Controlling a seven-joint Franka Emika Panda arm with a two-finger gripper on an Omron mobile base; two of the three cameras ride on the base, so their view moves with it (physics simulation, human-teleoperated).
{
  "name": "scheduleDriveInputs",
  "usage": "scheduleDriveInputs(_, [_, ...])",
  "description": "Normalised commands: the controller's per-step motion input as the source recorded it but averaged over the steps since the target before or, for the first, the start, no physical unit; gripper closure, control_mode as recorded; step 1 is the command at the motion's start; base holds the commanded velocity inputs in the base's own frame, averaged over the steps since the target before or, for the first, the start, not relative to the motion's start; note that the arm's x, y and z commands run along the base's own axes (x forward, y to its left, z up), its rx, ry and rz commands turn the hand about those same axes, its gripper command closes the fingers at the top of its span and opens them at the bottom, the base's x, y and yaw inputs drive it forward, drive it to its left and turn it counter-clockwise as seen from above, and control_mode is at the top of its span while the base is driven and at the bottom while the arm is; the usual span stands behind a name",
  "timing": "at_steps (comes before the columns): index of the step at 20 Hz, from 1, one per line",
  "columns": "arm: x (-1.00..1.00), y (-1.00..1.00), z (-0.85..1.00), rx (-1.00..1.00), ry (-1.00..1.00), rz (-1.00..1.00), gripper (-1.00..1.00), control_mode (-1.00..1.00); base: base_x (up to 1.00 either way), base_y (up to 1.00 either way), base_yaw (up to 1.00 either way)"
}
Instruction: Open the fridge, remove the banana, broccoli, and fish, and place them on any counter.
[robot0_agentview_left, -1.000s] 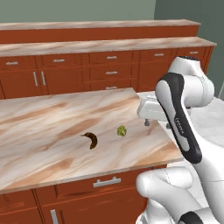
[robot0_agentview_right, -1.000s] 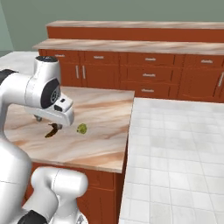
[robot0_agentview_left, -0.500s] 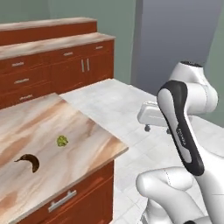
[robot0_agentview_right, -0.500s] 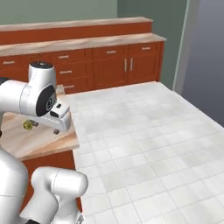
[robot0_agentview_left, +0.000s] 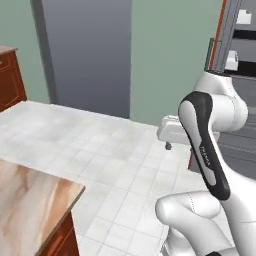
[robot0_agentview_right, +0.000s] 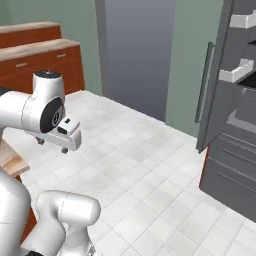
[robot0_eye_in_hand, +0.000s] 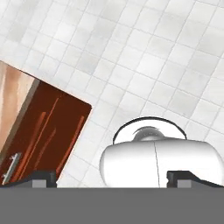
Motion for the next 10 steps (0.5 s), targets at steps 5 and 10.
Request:
scheduleDriveInputs(5, [0.00,0.00,0.00,0.00,0.00,0.00,-1.00,1.00,-0.09,-0.82,-0.67])
scheduleDriveInputs(10, [0.00,0.00,0.00,0.00,0.00,0.00,-1.00,1.00,0.04,-0.96,-0.56])
